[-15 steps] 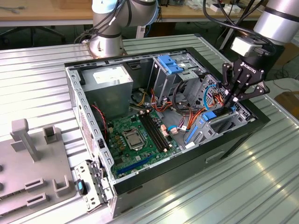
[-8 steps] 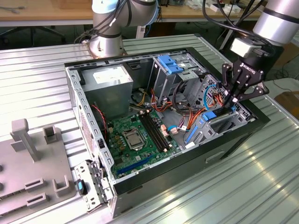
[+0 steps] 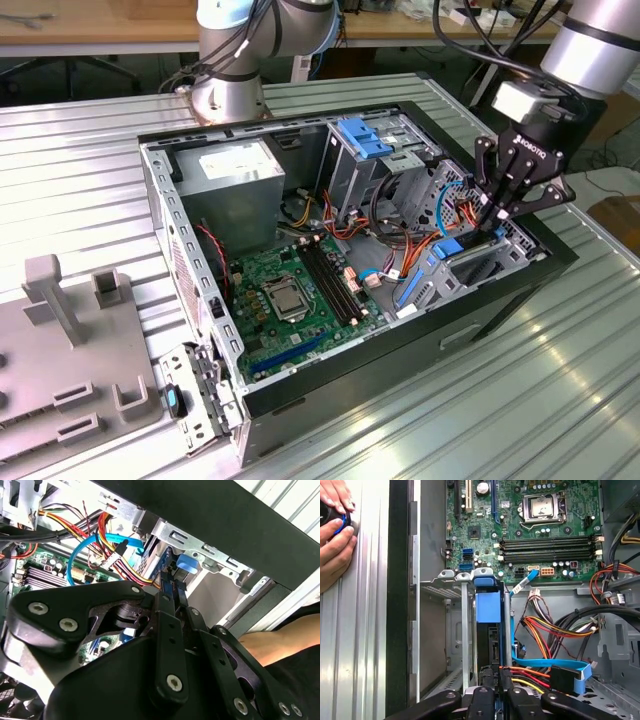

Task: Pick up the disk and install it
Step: 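Insert the first disk wire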

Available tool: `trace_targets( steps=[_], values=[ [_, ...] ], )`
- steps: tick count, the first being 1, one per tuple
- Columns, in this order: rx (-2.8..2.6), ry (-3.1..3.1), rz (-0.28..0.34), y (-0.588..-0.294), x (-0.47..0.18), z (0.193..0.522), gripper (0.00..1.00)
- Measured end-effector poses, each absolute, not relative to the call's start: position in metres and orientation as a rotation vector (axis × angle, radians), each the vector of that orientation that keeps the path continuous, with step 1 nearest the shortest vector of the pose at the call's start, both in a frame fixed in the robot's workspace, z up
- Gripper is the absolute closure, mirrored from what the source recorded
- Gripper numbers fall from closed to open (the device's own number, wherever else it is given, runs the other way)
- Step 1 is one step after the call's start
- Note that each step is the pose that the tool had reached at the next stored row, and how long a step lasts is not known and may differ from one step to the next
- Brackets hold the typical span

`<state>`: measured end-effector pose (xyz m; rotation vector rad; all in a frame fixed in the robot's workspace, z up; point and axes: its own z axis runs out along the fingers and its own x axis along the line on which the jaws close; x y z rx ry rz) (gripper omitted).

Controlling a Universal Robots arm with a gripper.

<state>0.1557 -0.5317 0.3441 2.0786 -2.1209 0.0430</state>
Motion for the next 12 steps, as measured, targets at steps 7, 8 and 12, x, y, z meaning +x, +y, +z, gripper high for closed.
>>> trace_targets(
  steps=[7,8,12],
  values=[
    [2.078,-2.121,0.043,-0.5301,0.1564,0.3447,0.84],
    [2.079,-2.121,0.043,-0.5298,0.1567,0.3447,0.84],
    [2.078,-2.121,0.043,-0.5297,0.1578,0.3449,0.84]
  ],
)
